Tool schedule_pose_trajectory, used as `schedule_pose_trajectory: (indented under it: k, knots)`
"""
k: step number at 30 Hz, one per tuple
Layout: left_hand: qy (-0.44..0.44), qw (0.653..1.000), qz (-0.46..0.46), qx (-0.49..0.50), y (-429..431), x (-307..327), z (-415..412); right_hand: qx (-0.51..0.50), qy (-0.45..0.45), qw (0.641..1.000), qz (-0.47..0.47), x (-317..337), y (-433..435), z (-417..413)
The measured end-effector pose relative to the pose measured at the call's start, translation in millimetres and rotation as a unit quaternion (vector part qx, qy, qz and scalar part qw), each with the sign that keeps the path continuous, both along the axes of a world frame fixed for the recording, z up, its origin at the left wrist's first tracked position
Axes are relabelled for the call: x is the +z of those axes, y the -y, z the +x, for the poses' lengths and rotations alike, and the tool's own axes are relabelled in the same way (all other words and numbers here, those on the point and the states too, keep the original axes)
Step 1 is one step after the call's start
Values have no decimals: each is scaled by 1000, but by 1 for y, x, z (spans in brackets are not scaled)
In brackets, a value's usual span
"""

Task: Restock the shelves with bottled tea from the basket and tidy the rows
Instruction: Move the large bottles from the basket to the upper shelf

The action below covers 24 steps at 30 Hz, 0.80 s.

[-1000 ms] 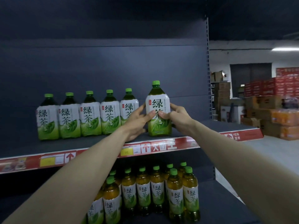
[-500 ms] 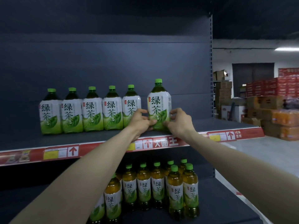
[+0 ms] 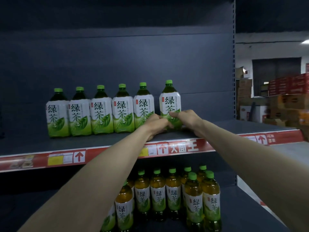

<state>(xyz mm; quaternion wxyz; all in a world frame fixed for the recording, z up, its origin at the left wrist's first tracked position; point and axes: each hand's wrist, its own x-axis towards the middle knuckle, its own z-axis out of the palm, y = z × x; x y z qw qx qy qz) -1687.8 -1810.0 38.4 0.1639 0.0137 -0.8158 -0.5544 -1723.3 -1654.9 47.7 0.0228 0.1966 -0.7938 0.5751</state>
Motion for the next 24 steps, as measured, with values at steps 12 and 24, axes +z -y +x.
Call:
schedule_pose_trajectory:
  k: [12, 24]
  knots:
    - [-53, 993, -50, 96, -6, -4, 12, 117, -3, 992, 36, -2, 1, 8]
    - [-66, 989, 54, 121, -8, -2, 17, 110, -24, 993, 45, -3, -1, 11]
